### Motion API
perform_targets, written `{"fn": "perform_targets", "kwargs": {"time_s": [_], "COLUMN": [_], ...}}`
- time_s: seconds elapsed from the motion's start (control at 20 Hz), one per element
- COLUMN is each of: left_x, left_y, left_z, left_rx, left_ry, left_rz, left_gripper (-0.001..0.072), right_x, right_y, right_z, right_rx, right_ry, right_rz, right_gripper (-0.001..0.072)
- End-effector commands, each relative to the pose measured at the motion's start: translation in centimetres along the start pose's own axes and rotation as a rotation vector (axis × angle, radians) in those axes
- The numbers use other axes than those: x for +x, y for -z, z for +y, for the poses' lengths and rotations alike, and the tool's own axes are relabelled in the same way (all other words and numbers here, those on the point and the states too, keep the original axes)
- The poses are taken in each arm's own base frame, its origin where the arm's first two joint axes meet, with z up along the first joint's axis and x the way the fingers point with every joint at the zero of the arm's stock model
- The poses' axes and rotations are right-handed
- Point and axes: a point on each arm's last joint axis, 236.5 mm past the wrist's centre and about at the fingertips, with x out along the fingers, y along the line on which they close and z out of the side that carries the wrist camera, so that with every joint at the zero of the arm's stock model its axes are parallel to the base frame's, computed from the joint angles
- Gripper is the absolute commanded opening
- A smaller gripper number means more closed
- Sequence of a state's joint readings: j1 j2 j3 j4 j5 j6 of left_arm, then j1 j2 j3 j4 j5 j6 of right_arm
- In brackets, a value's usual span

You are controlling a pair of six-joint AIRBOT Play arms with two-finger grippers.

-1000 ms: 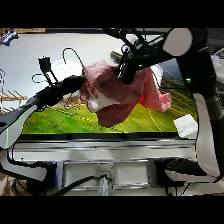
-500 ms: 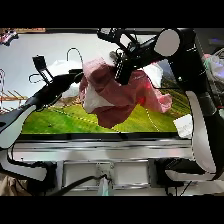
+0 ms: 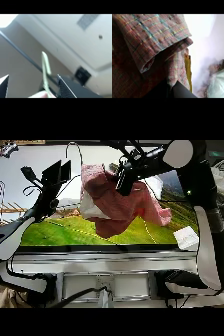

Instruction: Fold the clothes and pants, and hang the long-sleeved shirts on hangers.

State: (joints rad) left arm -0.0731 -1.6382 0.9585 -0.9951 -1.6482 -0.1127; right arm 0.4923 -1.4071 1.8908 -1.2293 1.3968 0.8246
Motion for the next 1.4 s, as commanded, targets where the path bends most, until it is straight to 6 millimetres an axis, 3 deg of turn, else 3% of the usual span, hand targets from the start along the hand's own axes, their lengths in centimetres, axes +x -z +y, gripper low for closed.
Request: {"fn": "perform_targets", "kwargs": {"time_s": [0.0,0.1,0.25,0.35,0.4,0.5,0.55,0.6,0.7,0.8,0.85,0.95,1.05,1.1,1.15,1.25,1.35], "left_x": [-0.4,-1.0,-1.0,-1.8,-3.3,-7.5,-9.8,-11.5,-13.9,-13.8,-12.5,-9.3,-7.0,-5.8,-4.9,-4.0,-4.9], "left_y": [-2.8,-4.9,-8.2,-11.8,-14.9,-19.7,-20.4,-19.9,-16.6,-10.8,-6.8,0.6,5.4,6.8,7.5,8.4,9.7], "left_z": [1.5,2.4,2.8,3.6,4.1,2.8,1.6,0.4,-1.3,-1.6,-1.6,-2.0,-2.0,-1.8,-1.5,-0.5,0.9], "left_rx": [0.03,0.129,0.3,0.47,0.557,0.661,0.623,0.595,0.579,0.49,0.408,0.306,0.308,0.315,0.324,0.308,0.268], "left_ry": [-0.071,-0.128,-0.233,-0.442,-0.622,-0.951,-1.101,-1.216,-1.376,-1.384,-1.33,-1.2,-1.119,-1.086,-1.064,-1.049,-1.071], "left_rz": [-0.096,-0.105,0.013,0.121,0.137,0.114,0.091,0.087,0.162,0.273,0.342,0.491,0.602,0.613,0.606,0.588,0.632], "left_gripper": [0.0603,0.0445,0.0306,0.0246,0.0198,0.0062,0.0013,0.0013,0.0043,0.0352,0.0444,0.0483,0.0483,0.053,0.0642,0.0655,0.0655], "right_x": [-1.1,-1.5,-2.1,-2.3,-2.4,-2.5,-2.5,-2.6,-2.7,-2.9,-3.0,-2.9,-2.8,-2.8,-2.7,-2.7,-2.7], "right_y": [-0.4,-0.5,-0.7,-1.1,-1.3,-1.7,-1.9,-2.2,-3.2,-4.1,-4.2,-4.0,-3.5,-3.3,-3.2,-3.0,-3.1], "right_z": [0.3,0.4,0.6,0.9,0.9,0.6,0.4,-0.1,-1.1,-1.8,-1.9,-1.7,-1.2,-1.1,-0.9,-0.7,-0.7], "right_rx": [-0.013,-0.014,-0.013,-0.01,0.001,0.049,0.065,0.078,0.134,0.174,0.174,0.174,0.174,0.174,0.174,0.174,0.175], "right_ry": [0.008,0.011,0.014,0.007,0.007,0.02,0.029,0.046,0.085,0.11,0.112,0.104,0.087,0.081,0.075,0.068,0.064], "right_rz": [-0.015,-0.02,-0.029,-0.045,-0.054,-0.069,-0.08,-0.096,-0.139,-0.183,-0.189,-0.177,-0.155,-0.147,-0.14,-0.134,-0.137], "right_gripper": [0.0018,0.0018,0.0018,0.0018,0.0018,0.0019,0.0019,0.0019,0.0019,0.0019,0.0019,0.0019,0.0019,0.0019,0.0019,0.0019,0.0019]}}
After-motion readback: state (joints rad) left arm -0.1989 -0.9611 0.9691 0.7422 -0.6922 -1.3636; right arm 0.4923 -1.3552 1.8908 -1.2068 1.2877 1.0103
